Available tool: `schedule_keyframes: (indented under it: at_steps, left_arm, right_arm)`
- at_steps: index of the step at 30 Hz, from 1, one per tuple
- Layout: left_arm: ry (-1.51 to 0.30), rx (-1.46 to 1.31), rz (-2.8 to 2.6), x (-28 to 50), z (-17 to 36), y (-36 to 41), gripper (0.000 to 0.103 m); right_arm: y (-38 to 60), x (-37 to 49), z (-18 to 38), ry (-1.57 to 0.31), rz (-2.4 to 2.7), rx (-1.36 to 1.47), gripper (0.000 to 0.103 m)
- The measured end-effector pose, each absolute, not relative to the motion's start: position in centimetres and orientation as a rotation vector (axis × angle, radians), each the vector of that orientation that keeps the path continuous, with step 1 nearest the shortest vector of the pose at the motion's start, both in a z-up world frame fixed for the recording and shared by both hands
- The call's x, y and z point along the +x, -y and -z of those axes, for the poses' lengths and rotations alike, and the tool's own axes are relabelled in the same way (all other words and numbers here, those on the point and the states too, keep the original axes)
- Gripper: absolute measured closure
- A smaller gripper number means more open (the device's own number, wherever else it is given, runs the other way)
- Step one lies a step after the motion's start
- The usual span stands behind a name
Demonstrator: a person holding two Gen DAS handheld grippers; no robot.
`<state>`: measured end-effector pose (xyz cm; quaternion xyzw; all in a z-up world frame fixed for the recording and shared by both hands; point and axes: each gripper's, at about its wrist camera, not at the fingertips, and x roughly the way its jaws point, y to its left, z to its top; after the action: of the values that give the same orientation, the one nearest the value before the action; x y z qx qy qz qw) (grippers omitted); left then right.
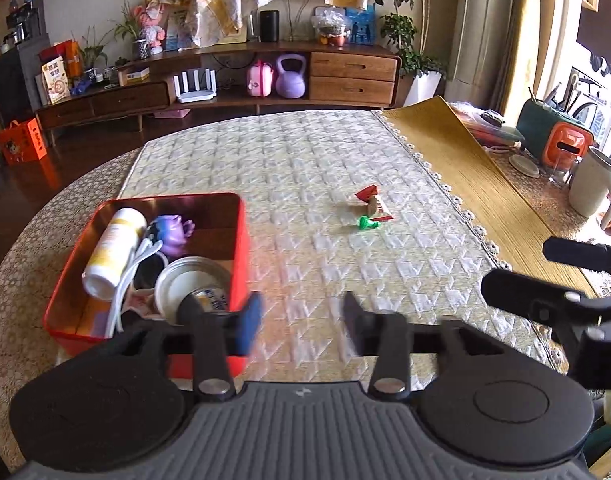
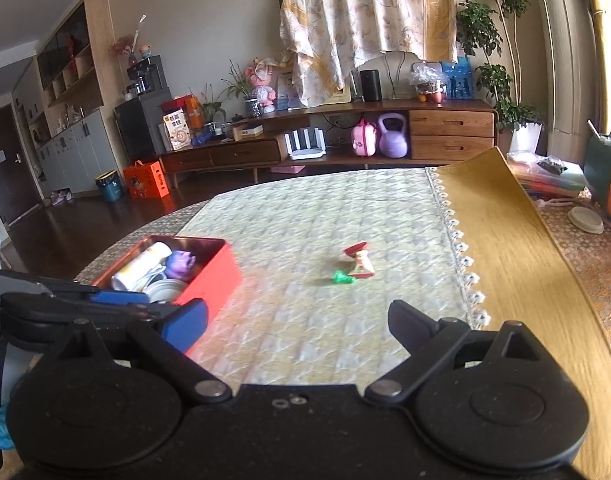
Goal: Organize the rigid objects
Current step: 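Withdraw both tools from the tin toward the red packet and green piece, then grasp the red candy packet with the right tool while the left tool grasps the green piece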
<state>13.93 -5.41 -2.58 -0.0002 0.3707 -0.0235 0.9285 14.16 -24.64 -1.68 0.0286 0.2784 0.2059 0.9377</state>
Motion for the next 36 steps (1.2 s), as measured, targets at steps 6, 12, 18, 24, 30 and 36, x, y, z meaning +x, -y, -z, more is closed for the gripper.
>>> schedule_keyframes:
  at_steps: [6, 12, 18, 24, 30, 36]
  left_arm:
    - [-0.731, 0.031, 0.066, 15.7, 3.1, 7.7, 0.023]
    - [-0.747, 0.001, 0.095, 18.8, 4.6, 8.9, 0.023]
    - [-0.773, -0.005, 0.096, 22.1, 6.8, 10.3, 0.022]
    - [-0.789, -0.011, 0.055, 25.3, 8.7, 11.1, 0.022]
    - [-0.790, 0.006, 0.041, 28.0, 10.6, 12.0, 0.021]
    - [-0.777, 0.007, 0.042, 29.6, 12.3, 12.9, 0.021]
  right_arm:
    - [26.1, 18.2, 1.7, -0.589, -0.393, 0.019, 0.006]
    - [27.0, 23.6, 2.2, -0.632, -0.390, -0.007, 0.006]
    - [27.0, 29.0, 3.7, -0.707, -0.411, -0.007, 0.006]
    - [26.0, 33.4, 6.1, -0.779, -0.407, -0.012, 0.007]
    - [24.9, 36.5, 8.3, -0.850, -0.413, -0.008, 0.008]
    - [24.0, 38.1, 9.6, -0.873, -0.437, -0.022, 0.018]
